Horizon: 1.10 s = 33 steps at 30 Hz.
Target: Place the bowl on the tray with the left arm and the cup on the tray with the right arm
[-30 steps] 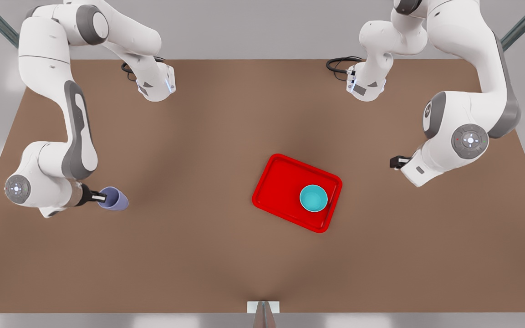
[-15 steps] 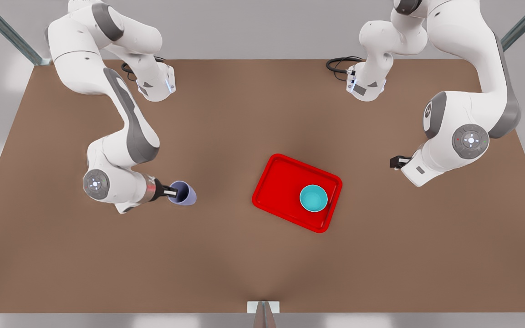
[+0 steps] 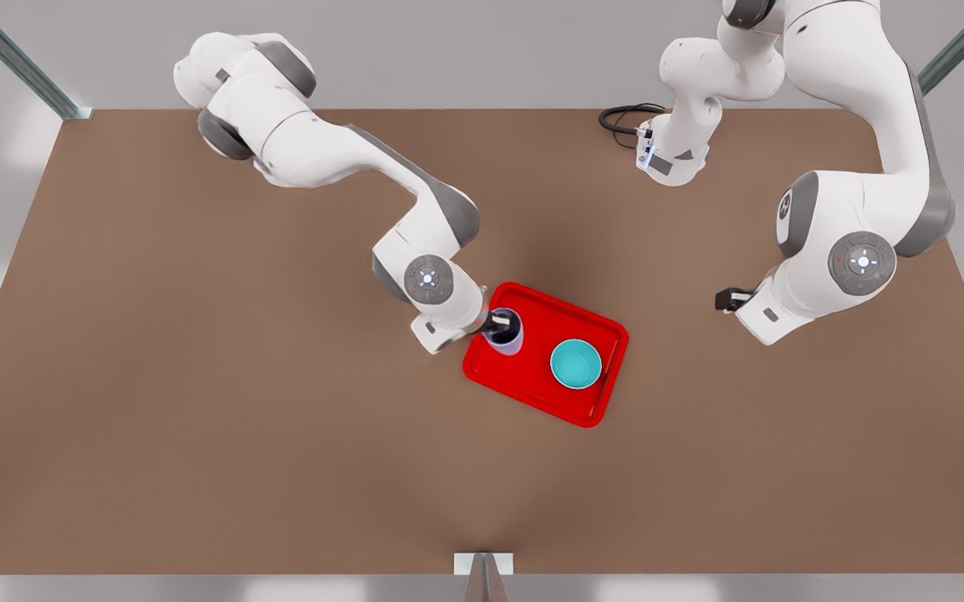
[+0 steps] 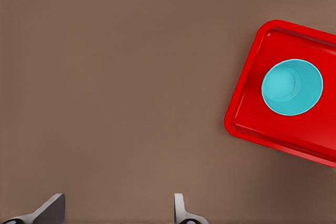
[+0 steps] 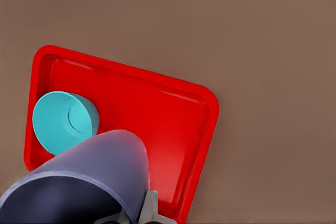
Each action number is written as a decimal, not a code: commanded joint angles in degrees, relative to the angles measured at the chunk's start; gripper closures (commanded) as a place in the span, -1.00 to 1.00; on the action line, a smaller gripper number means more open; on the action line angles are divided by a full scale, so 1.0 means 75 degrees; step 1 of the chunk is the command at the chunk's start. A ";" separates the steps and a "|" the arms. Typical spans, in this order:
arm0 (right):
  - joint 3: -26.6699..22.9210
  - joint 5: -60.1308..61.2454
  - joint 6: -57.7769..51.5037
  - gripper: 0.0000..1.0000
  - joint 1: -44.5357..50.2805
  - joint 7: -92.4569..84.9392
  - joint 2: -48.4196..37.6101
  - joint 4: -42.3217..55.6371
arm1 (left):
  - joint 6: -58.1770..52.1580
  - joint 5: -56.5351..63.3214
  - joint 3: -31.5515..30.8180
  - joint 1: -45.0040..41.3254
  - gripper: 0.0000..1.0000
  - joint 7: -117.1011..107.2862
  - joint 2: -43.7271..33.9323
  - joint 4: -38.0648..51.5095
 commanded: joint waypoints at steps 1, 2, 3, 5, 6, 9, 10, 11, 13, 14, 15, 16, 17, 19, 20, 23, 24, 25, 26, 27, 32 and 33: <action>0.0012 -0.0093 -0.0022 0.57 0.0009 -0.0020 0.0018 -0.0022 | 0.0000 0.0001 0.0000 -0.0002 -1.00 0.0000 0.0000 0.0000; 0.0013 -0.0187 -0.0034 0.57 0.0021 -0.0044 0.0147 -0.0045 | 0.0000 0.0001 0.0011 -0.0002 -1.00 0.0000 0.0000 0.0000; 0.0001 -0.0316 -0.0046 0.57 0.0009 -0.0067 0.0159 -0.0221 | 0.0000 0.0001 0.0011 -0.0002 -1.00 -0.0012 0.0011 0.0000; -0.0022 -0.0351 -0.0045 0.57 0.0009 -0.0079 0.0229 -0.0338 | 0.0000 0.0001 0.0000 -0.0002 -1.00 -0.0012 0.0011 0.0000; -0.0034 -0.0363 -0.0045 0.57 0.0020 -0.0055 0.0264 -0.0409 | 0.0000 -0.0010 0.0000 -0.0002 -1.00 -0.0012 0.0011 0.0000; -0.0023 -0.0492 0.0048 0.57 0.0056 -0.0067 0.0464 -0.0444 | 0.0012 0.0001 0.0011 -0.0002 -1.00 -0.0012 0.0011 0.0000; -0.0034 -0.0515 0.0212 0.57 0.0208 -0.0044 0.0534 -0.0432 | 0.0012 0.0001 0.0011 -0.0002 -1.00 -0.0012 0.0011 0.0000; -0.0034 -0.0620 0.0247 0.57 0.0220 -0.0055 0.0581 -0.0421 | 0.0012 -0.0010 0.0011 -0.0002 -1.00 -0.0012 0.0011 0.0000; -0.0046 -0.0633 0.0399 0.57 0.0372 -0.0009 0.0675 -0.0385 | 0.0023 -0.0010 0.0011 -0.0002 -1.00 -0.0012 0.0011 0.0000; -0.0046 -0.0656 0.0505 0.57 0.0384 -0.0008 0.0686 -0.0385 | 0.0024 0.0001 0.0011 -0.0002 -1.00 -0.0012 0.0023 0.0000; -0.0046 -0.0738 0.0517 0.57 0.0396 0.0027 0.0757 -0.0362 | 0.0024 0.0001 0.0011 -0.0002 -1.00 -0.0012 0.0023 0.0000; -0.0046 -0.0738 0.0529 0.57 0.0396 0.0038 0.0780 -0.0362 | 0.0024 -0.0010 0.0011 -0.0002 -1.00 -0.0012 0.0023 0.0000; -0.0034 -0.0726 0.0540 0.39 0.0396 0.0027 0.0792 -0.0350 | 0.0024 -0.0010 0.0011 -0.0002 -1.00 -0.0012 0.0023 0.0000; -0.0046 -0.0750 0.0634 0.17 0.0396 0.0038 0.0862 -0.0374 | 0.0035 -0.0010 0.0011 -0.0002 -1.00 -0.0012 0.0035 0.0000; -0.0034 -0.0832 0.0634 0.12 0.0442 0.0038 0.0874 -0.0374 | 0.0035 -0.0010 0.0011 -0.0002 -1.00 -0.0012 0.0046 0.0000; -0.0046 -0.0855 0.0634 -0.25 0.0548 0.0050 0.0944 -0.0374 | 0.0059 -0.0010 0.0011 -0.0002 -1.00 -0.0012 0.0058 0.0000; -0.0046 -0.0855 0.0634 -0.45 0.0548 0.0062 0.0932 -0.0362 | 0.0059 0.0001 0.0011 -0.0002 -1.00 -0.0012 0.0058 0.0000; -0.0046 -0.0855 0.0634 -0.49 0.0548 0.0062 0.0932 -0.0374 | 0.0059 -0.0010 0.0035 -0.0002 -1.00 0.0000 0.0058 0.0000; -0.0046 -0.0855 0.0634 -0.59 0.0548 0.0062 0.0932 -0.0374 | 0.0059 0.0001 0.0035 -0.0002 -1.00 -0.0012 0.0058 0.0000; -0.0046 -0.0855 0.0634 -0.75 0.0548 0.0062 0.0932 -0.0374 | 0.0059 0.0001 0.0046 -0.0002 -1.00 0.0000 0.0058 0.0000; -0.0023 -0.1125 0.0377 -1.00 0.0021 0.0062 0.0078 -0.0432 | 0.0059 -0.0010 0.0046 -0.0002 -1.00 -0.0012 0.0058 0.0000; -0.0011 -0.1125 -0.0103 -1.00 -0.0365 0.0027 -0.0414 -0.0689 | 0.0059 -0.0010 0.0046 -0.0002 -1.00 -0.0012 0.0058 0.0000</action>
